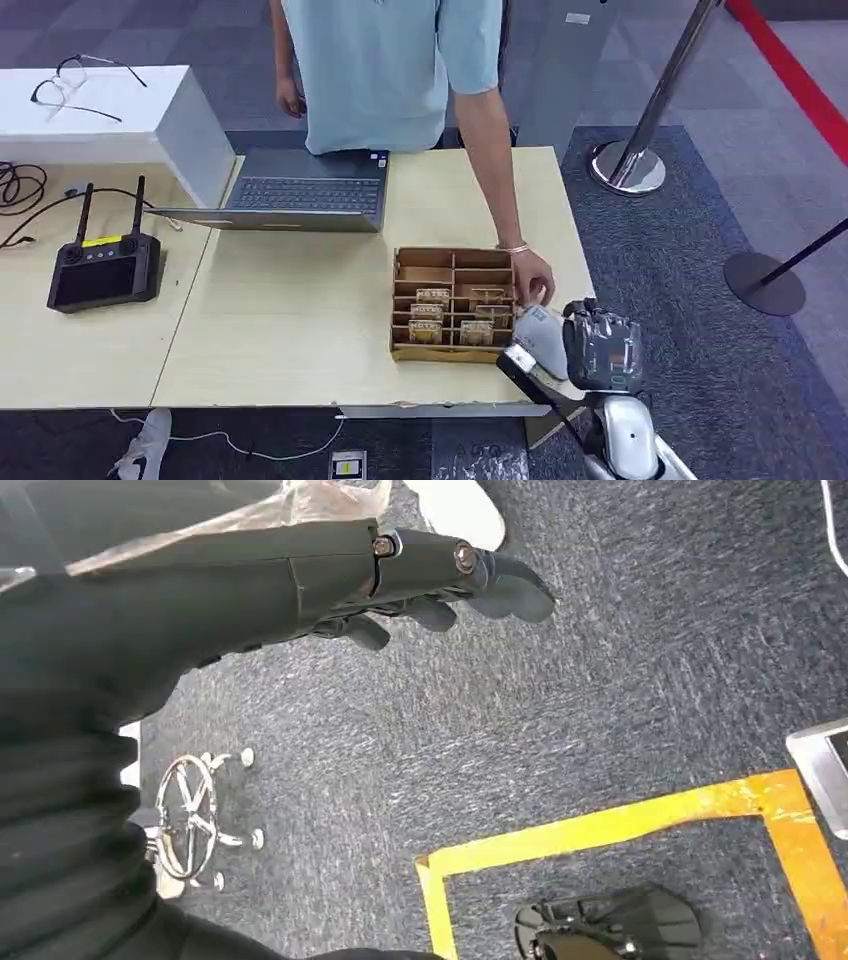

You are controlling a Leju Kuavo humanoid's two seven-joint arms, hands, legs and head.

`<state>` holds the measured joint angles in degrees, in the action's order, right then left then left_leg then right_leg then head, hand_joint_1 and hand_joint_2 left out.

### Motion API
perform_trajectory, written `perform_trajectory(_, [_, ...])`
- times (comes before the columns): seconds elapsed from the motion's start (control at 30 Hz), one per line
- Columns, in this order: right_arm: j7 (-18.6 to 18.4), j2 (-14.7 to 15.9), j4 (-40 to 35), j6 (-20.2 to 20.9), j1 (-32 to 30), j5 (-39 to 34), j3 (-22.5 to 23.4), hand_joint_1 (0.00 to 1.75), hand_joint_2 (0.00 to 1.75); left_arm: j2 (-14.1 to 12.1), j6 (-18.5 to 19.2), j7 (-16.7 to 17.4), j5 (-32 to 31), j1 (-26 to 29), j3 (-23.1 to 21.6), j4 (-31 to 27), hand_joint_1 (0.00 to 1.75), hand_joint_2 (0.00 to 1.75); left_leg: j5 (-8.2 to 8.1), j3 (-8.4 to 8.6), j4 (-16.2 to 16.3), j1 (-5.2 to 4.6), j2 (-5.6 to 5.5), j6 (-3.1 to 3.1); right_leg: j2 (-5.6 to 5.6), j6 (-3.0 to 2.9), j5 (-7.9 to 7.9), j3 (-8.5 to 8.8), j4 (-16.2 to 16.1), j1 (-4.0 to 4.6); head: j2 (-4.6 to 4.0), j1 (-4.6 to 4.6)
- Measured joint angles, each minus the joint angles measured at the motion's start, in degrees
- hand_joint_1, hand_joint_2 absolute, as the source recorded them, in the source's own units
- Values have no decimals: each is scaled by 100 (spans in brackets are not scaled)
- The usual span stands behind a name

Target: Pass the card to the sensor for recognition and then transmit it.

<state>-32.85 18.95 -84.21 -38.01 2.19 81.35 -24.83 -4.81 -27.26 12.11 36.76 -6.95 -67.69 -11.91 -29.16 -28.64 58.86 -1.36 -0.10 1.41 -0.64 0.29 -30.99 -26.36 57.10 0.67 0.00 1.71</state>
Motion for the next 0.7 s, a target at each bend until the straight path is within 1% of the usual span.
perform_trajectory(0.1, [-11, -59, 144, -109, 0, -157, -146, 175, 175, 4, 0, 9, -9, 0, 0, 0, 0, 175, 0, 0, 0, 0, 0, 0, 0, 0, 0, 0, 0, 0, 0, -2])
perform_trajectory(0.23, [-20, -140, 409, -133, -8, -319, -326, 175, 175, 7, 0, 9, -17, -1, 0, 0, 0, 175, 0, 0, 0, 0, 0, 0, 0, 0, 0, 0, 0, 0, 0, -2])
perform_trajectory(0.4, [66, -203, 680, -197, 10, -437, -433, 175, 175, 7, -2, 9, -35, -1, 0, 0, 0, 175, 0, 1, 0, 0, 1, 0, 0, 0, 0, 1, 0, 0, 0, -2])
perform_trajectory(0.5, [144, -249, 841, -214, 32, -502, -452, 175, 175, 7, 0, 9, -46, -2, 0, 0, 0, 175, 0, 3, 0, 0, 1, 0, 0, 0, 0, 2, -1, 0, 0, -2])
perform_trajectory(0.7, [446, -339, 1304, -225, 117, -660, -457, 175, 175, 7, 0, 9, -59, -2, 0, 0, 0, 175, 0, 15, 0, 2, 2, 0, 0, 0, 0, 11, -1, 1, 0, -2])
